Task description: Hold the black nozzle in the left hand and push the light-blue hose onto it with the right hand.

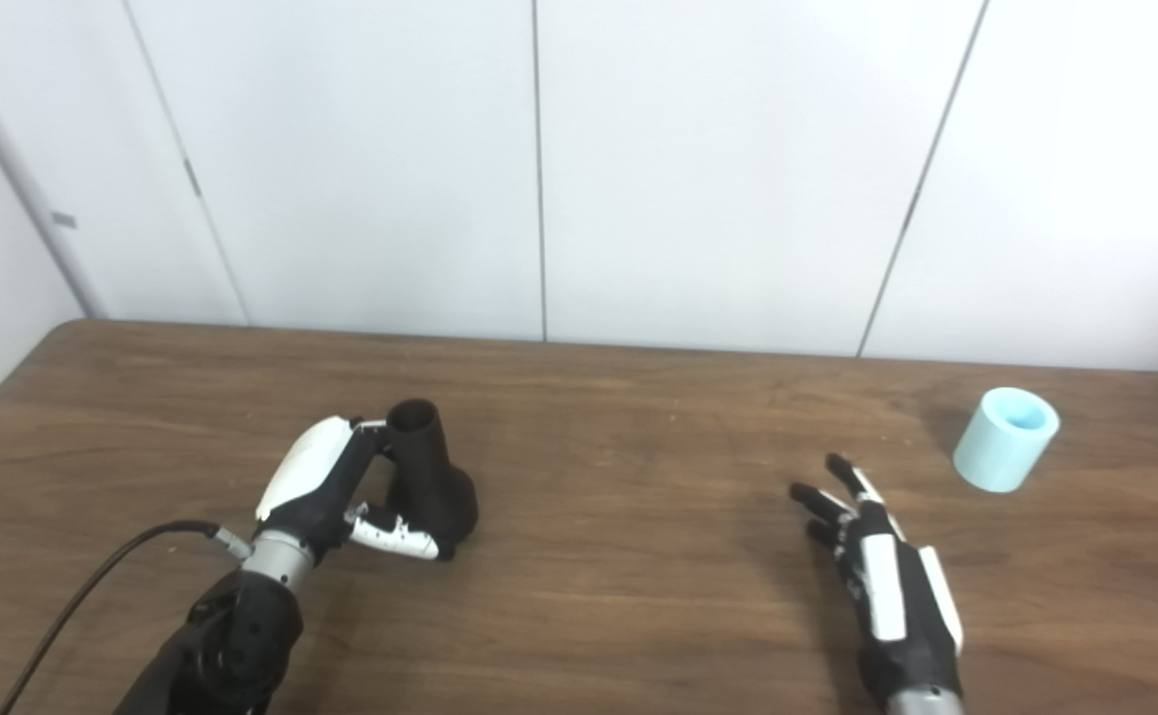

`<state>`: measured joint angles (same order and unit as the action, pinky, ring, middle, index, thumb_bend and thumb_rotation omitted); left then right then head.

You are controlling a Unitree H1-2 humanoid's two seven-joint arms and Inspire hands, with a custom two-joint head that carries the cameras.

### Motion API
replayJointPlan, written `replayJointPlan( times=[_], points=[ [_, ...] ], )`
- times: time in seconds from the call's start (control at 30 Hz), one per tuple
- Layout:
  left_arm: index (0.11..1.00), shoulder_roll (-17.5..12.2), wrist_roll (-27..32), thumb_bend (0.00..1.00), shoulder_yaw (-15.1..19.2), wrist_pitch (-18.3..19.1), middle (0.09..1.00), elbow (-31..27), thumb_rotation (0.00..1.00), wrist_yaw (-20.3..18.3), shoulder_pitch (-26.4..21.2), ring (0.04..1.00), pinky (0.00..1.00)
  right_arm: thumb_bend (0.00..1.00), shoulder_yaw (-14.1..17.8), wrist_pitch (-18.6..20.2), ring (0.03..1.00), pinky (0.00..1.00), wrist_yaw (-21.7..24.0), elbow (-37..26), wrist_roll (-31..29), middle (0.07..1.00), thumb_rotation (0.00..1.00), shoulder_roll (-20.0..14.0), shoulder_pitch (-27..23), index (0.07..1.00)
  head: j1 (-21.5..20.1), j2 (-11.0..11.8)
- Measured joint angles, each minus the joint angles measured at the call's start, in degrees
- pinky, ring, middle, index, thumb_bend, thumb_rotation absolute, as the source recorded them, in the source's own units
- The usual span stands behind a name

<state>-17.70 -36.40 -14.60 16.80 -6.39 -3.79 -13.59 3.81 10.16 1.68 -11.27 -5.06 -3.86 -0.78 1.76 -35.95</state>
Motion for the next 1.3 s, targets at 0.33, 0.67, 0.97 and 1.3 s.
replayJointPlan(
  times=[0.33, 0.67, 0.97, 1.3],
  points=[
    [0.494, 1.69, -4.60, 0.52, -7.42, 0.70, 0.477, -4.35, 0.00, -6.09, 0.80, 0.710, 1.00, 0.55, 0.00, 1.03, 0.887, 0.89, -0.11, -1.46, 0.30, 0.782, 1.00, 0.17, 0.49, 0.908, -2.37, -1.41],
    [0.497, 3.57, -5.73, 0.52, -11.14, -2.06, 0.464, -5.34, 0.00, -7.03, 1.89, 0.704, 1.00, 0.55, 0.52, 2.92, 0.876, 0.88, -0.15, -3.07, 0.08, 0.773, 1.00, 0.15, 0.71, 0.902, -3.16, -2.28],
    [0.502, 5.93, -6.32, 0.52, -13.56, -4.52, 0.438, -5.68, 0.00, -6.92, 3.68, 0.706, 1.00, 0.56, 2.02, 6.44, 0.886, 0.88, -0.28, -6.96, -0.36, 0.782, 1.00, -0.55, 0.71, 0.895, -5.89, -3.08],
    [0.502, 6.31, -5.87, 0.52, -13.07, -8.10, 0.442, -3.69, 0.00, -3.47, 5.03, 0.707, 1.00, 0.48, 2.96, 10.27, 0.872, 0.83, -0.34, -10.44, 1.45, 0.863, 0.95, -4.72, -1.38, 0.903, -10.28, -2.46]
  ],
)
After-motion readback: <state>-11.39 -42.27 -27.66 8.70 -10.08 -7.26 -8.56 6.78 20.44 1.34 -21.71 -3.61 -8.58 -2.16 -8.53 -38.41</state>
